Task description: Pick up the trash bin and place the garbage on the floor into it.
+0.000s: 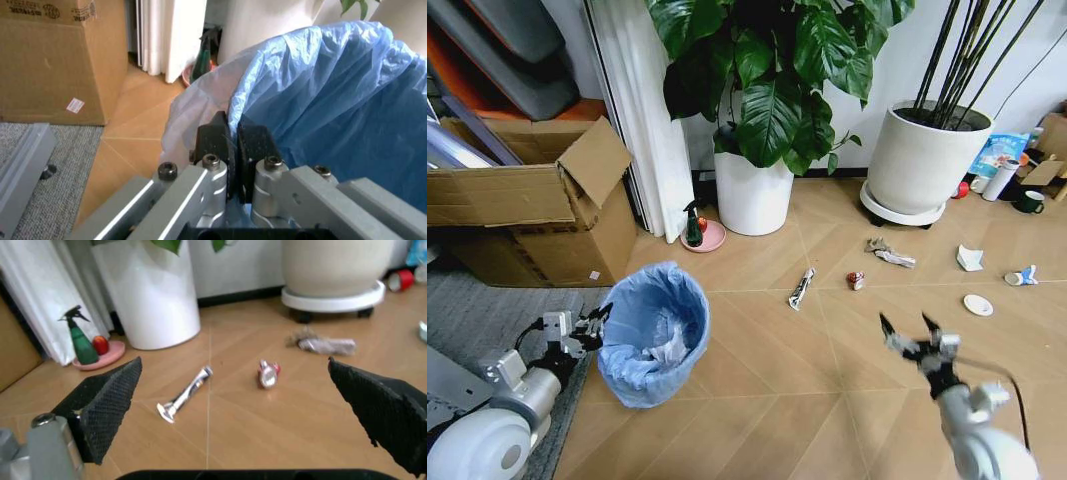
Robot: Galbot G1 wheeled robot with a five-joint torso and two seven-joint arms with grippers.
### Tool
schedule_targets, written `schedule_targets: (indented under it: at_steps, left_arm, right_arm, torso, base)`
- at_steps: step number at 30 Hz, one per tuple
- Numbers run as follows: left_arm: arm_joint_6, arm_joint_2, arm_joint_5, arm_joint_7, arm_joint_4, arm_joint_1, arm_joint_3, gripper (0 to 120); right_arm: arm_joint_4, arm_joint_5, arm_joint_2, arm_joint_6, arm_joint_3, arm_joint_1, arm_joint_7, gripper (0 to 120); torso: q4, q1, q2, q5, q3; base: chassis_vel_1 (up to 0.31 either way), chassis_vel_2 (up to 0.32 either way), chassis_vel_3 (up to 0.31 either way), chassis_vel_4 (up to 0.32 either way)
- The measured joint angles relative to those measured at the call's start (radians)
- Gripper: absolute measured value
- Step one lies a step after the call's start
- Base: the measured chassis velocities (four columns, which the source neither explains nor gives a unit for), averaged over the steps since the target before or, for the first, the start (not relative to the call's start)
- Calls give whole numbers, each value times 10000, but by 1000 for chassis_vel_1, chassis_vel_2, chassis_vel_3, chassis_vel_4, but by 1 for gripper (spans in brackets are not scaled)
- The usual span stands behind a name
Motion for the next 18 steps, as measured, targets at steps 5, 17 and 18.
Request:
schedule_targets:
  at_steps: [5, 17, 18]
  left_arm:
    - [-7, -11, 41, 6, -79, 121, -63, 0]
    - [-45, -130, 140, 60, -126, 236, -109, 0]
    - [-46, -131, 143, 61, -125, 230, -105, 0]
  right_arm:
    - [-168, 3, 331, 180, 6, 54, -124, 100]
    - [-248, -46, 430, 261, -205, 221, -176, 100]
    - [-253, -47, 430, 264, -210, 230, -176, 100]
  torso:
    - [2, 0, 0, -3, 1]
    - [3, 2, 0, -2, 2]
    - [3, 2, 0, -2, 2]
  base:
    - [0, 0, 0, 0]
    - [-48, 52, 55, -59]
    - [-78, 77, 58, -60]
